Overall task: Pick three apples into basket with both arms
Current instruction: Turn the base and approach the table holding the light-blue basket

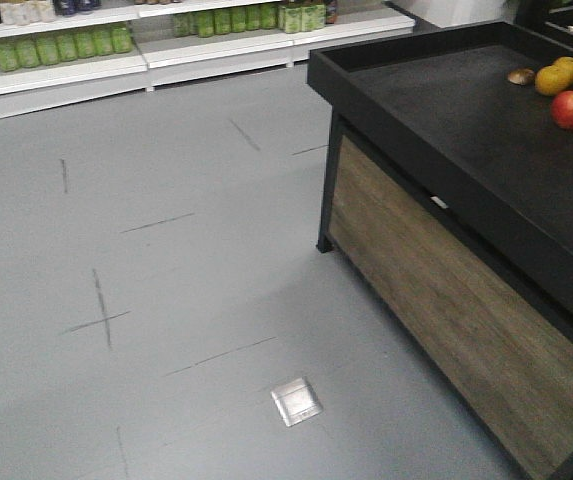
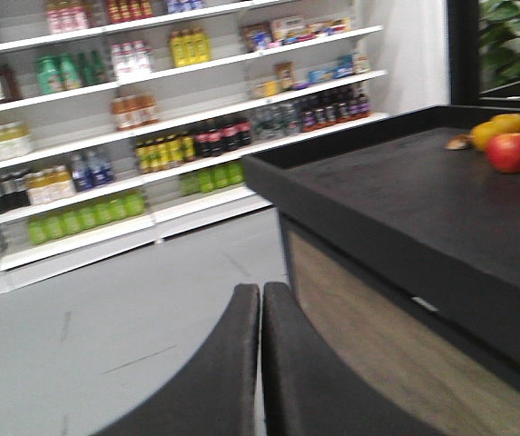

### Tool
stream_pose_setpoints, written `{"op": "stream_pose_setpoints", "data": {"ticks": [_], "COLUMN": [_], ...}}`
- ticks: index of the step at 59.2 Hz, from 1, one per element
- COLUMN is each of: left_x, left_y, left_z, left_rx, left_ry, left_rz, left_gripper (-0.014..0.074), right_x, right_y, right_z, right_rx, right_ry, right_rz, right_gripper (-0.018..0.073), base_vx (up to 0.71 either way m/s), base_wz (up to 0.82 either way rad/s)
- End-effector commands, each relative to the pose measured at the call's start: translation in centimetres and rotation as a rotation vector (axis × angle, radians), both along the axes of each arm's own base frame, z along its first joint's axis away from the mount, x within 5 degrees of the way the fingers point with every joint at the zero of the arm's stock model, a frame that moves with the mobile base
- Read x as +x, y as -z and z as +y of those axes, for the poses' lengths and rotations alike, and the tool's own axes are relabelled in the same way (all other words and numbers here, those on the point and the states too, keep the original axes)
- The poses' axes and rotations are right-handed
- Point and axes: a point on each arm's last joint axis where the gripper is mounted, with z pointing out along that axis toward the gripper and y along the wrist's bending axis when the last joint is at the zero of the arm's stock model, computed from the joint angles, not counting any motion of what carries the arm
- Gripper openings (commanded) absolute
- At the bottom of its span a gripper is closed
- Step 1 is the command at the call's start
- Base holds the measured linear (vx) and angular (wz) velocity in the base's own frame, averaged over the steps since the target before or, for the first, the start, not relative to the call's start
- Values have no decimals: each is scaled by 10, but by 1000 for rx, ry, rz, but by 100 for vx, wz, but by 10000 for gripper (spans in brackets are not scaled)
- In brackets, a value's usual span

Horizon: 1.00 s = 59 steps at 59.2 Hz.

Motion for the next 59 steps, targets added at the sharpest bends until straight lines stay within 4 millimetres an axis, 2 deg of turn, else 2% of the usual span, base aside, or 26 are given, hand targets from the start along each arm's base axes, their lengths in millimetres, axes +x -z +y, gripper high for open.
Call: {"op": "stream_pose_setpoints", "data": {"ticks": [1,59], "left_x": [-2,-2], "left_y": [-16,-16], "left_z": [0,0], "left_rx": [-9,-9], "left_ry": [2,2], "left_rz": [-113,-113], "left_gripper": [-6,-6], "right_x": [-1,-1], "right_y": [-2,-2], "right_z": [0,0], "right_rx": [-14,-14], "right_ry": [-2,-2], "right_rz": [-69,-69], "right_gripper": [-9,-9], "base_vx": [16,14], "base_wz": [-52,-53]}}
